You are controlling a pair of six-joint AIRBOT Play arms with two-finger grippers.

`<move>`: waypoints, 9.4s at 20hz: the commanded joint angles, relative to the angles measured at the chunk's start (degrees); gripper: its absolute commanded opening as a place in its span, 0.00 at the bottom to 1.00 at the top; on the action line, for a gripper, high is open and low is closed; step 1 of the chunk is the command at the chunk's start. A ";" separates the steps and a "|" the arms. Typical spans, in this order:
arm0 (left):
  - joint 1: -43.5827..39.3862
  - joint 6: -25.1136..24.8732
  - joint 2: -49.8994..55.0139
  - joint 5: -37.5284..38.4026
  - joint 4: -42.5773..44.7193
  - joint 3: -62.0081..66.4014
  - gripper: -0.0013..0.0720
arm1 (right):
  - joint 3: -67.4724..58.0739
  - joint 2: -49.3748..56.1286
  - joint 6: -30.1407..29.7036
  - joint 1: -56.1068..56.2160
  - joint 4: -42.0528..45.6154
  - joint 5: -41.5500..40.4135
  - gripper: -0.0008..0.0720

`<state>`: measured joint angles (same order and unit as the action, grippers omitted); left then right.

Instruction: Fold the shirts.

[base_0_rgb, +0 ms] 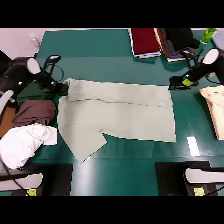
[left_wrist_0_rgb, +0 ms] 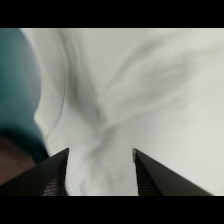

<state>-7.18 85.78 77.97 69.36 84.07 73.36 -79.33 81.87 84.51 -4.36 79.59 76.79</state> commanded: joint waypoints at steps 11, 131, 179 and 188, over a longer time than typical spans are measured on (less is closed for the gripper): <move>0.13 11.82 -30.51 3.52 -3.45 -31.74 0.67 | 45.53 -24.11 1.05 -9.16 -0.63 1.95 0.83; -33.46 4.33 25.20 -16.22 -20.87 14.29 0.06 | -5.29 -19.30 5.01 11.67 -13.94 8.04 0.03; -1.60 2.58 -14.05 4.24 -0.48 25.14 0.06 | 7.21 11.74 14.64 32.85 -21.62 -22.27 0.97; -1.60 2.21 -14.08 6.38 -0.81 25.11 0.06 | -4.44 19.65 14.95 37.22 -13.29 -22.10 0.04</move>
<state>-8.75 88.01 63.90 75.18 83.48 98.50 -81.17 100.73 99.50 32.05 61.23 54.96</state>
